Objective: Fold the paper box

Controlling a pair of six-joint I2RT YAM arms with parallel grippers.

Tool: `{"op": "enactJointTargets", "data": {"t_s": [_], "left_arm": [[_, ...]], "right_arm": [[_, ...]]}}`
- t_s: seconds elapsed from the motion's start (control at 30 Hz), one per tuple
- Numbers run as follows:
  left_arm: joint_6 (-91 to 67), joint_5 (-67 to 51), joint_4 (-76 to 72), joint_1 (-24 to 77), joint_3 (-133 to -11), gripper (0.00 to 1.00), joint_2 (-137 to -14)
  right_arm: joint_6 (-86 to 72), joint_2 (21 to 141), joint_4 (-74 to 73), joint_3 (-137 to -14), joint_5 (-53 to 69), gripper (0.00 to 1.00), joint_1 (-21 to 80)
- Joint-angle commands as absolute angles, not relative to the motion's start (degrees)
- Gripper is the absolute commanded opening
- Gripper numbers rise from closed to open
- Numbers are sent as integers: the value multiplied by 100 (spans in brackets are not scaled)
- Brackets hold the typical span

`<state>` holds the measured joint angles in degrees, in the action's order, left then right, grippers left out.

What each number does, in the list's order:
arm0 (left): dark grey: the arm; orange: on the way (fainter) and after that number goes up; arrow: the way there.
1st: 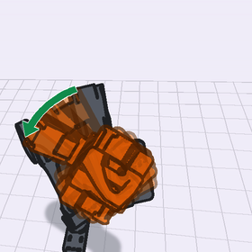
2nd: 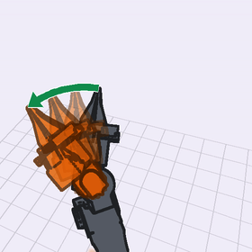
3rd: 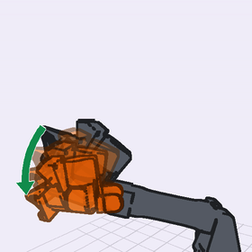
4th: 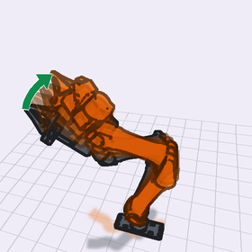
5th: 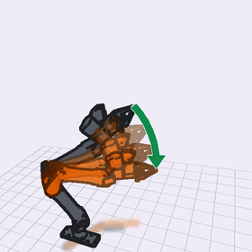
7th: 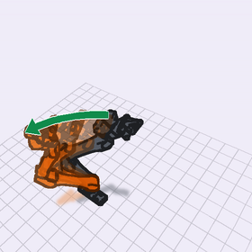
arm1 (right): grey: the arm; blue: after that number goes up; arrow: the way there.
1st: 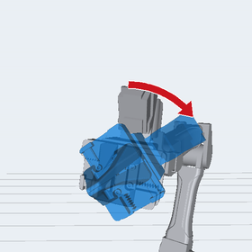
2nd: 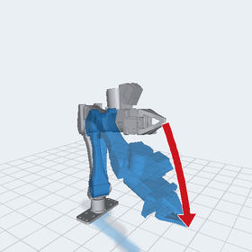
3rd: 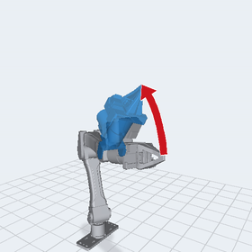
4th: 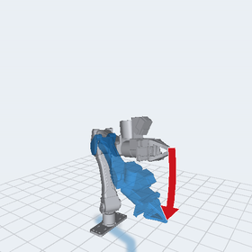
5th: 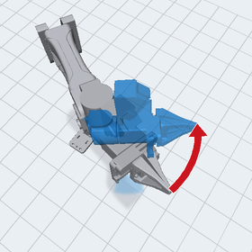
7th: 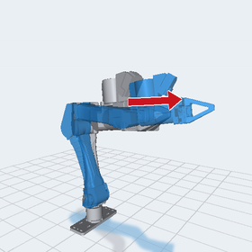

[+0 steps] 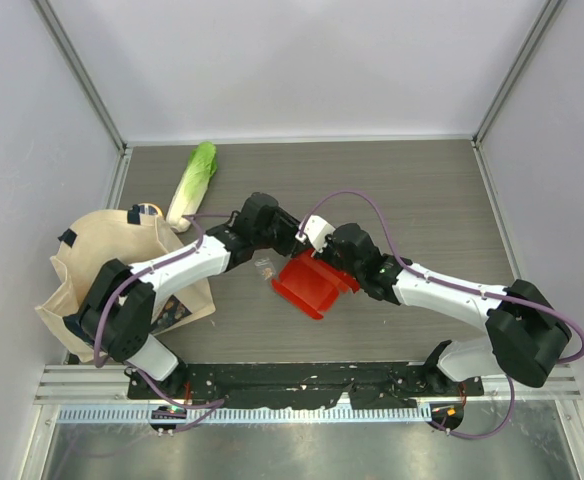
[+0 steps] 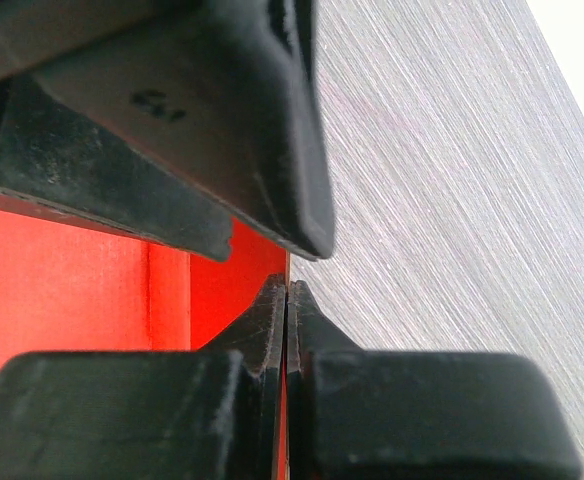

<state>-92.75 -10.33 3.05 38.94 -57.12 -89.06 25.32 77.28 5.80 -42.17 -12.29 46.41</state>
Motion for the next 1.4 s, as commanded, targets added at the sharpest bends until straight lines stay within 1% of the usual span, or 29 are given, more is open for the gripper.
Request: {"op": "enactJointTargets", "data": {"t_s": [0.0,0.3,0.47,0.6,0.77,0.8,0.87,0.93,0.97,1.0,1.03,1.07,1.1,1.13,1.17,1.2,1.23,1.27,1.37], "left_arm": [[-9316,-826,870,3929,-6047,38,-8833],[-9229,-590,905,4017,-6372,34,-9210],[-9185,-554,1116,4043,-6539,29,-9369],[-9106,-370,1257,4052,-6574,22,-9422],[-8947,-264,1415,4104,-6715,18,-9536],[-8939,-264,1372,4104,-6697,15,-9545],[-8877,-220,1319,4113,-6688,11,-9536],[-8825,-176,1275,4113,-6689,2,-9545],[-8807,-141,1266,4113,-6680,0,-9545],[-8789,-80,1205,4113,-6654,0,-9554],[-8789,-53,1152,4105,-6627,0,-9554],[-8815,-44,1099,4104,-6583,0,-9536],[-8859,-44,977,4104,-6513,0,-9536],[-8868,-44,906,4104,-6469,0,-9519],[-8903,-44,757,4104,-6382,0,-9501],[-9025,-44,643,4104,-6320,0,-9501],[-9105,-44,537,4104,-6276,0,-9492],[-9166,-35,353,4104,-6214,0,-9510],[-9281,-158,124,4096,-6170,0,-9589]], "right_arm": [[2479,7603,861,-4342,-1187,1,4676],[2478,7594,835,-4359,-1143,1,4685],[2461,7541,879,-4342,-1116,1,4693],[2470,7515,896,-4342,-1090,1,4702],[2470,7523,923,-4342,-1099,1,4720],[2470,7523,923,-4342,-1099,1,4728],[2461,7532,923,-4351,-1134,1,4737],[2426,7559,905,-4386,-1203,1,4755],[2269,7559,879,-4421,-1361,7,4764],[2094,7541,748,-4464,-1493,14,4772],[1848,7532,625,-4648,-1651,24,4781],[1202,7515,424,-4780,-1852,43,4773],[804,7480,-231,-5173,-2437,51,4781],[330,7453,-637,-5394,-2730,57,4755],[-414,7418,-1503,-5623,-2960,63,4737],[-892,7357,-1929,-6025,-3119,68,4737],[-1314,7330,-2343,-6212,-3068,77,4729],[-1997,7304,-3025,-6370,-2893,77,4685],[-3160,7129,-3873,-6793,-2244,77,4501]]}}
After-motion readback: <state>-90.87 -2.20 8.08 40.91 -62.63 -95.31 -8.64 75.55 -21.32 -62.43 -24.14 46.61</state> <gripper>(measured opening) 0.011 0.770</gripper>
